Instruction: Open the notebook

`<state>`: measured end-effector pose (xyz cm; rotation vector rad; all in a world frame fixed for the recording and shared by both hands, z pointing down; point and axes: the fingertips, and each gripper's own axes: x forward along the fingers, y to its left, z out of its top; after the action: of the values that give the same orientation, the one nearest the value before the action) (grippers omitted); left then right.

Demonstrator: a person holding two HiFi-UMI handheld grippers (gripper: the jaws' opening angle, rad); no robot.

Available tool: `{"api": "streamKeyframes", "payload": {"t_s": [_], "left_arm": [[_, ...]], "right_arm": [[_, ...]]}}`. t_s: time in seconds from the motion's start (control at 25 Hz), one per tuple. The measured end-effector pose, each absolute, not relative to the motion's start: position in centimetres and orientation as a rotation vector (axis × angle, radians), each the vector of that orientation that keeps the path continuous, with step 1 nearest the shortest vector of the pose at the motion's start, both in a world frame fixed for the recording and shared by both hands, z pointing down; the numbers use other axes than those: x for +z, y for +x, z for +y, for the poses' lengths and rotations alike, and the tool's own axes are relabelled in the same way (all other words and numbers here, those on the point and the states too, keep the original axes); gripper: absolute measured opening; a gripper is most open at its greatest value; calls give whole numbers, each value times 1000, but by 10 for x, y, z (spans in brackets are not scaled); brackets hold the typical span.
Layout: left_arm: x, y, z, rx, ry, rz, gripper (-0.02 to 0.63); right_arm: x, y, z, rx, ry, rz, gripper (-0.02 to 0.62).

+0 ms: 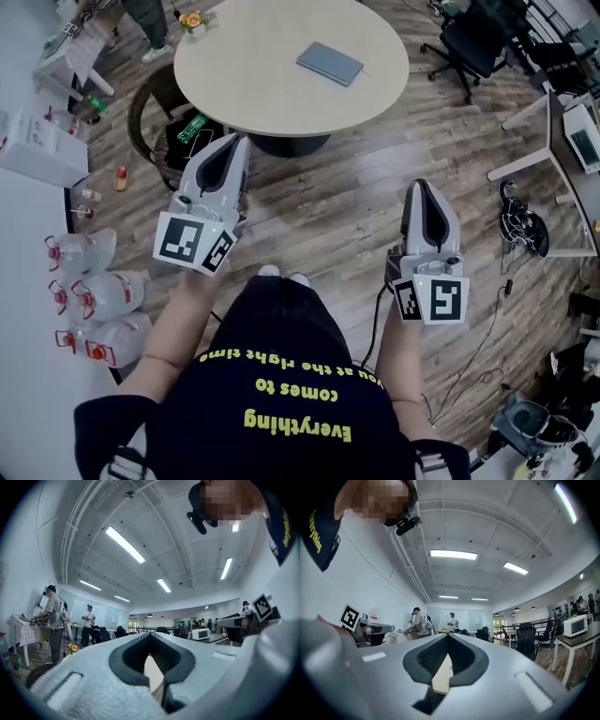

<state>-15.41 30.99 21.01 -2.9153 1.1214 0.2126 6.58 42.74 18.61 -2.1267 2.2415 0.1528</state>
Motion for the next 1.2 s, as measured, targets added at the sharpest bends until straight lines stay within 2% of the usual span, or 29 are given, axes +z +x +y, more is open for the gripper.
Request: {"api": "streamKeyframes", "payload": {"t_s": [0.12,0.2,0.32,0.48,0.64,0.76,0.92,1.2], "left_arm": [[214,-147,307,205,-2937,1140,5],[215,-142,306,191,-2955,1136,32],[216,-134,304,163,-2966,1133,114],[221,-123,295,81,-2954,1134,263],[225,-117,281,59,-2966,1125,339],[228,-113,260,55,-2969,1115,370],[231,-109,221,53,-2982,1077,396],[229,-104,135,38,-3006,982,403]], "right_arm": [[187,77,424,126,-2113,2221,12],[188,81,422,123,-2109,2225,25],[190,81,413,106,-2074,2259,77],[200,80,395,38,-2042,2301,165],[205,79,378,0,-2023,2296,280],[206,80,357,-6,-2022,2291,324],[209,79,320,-14,-2034,2276,338],[203,71,233,-10,-2063,2245,347]]}}
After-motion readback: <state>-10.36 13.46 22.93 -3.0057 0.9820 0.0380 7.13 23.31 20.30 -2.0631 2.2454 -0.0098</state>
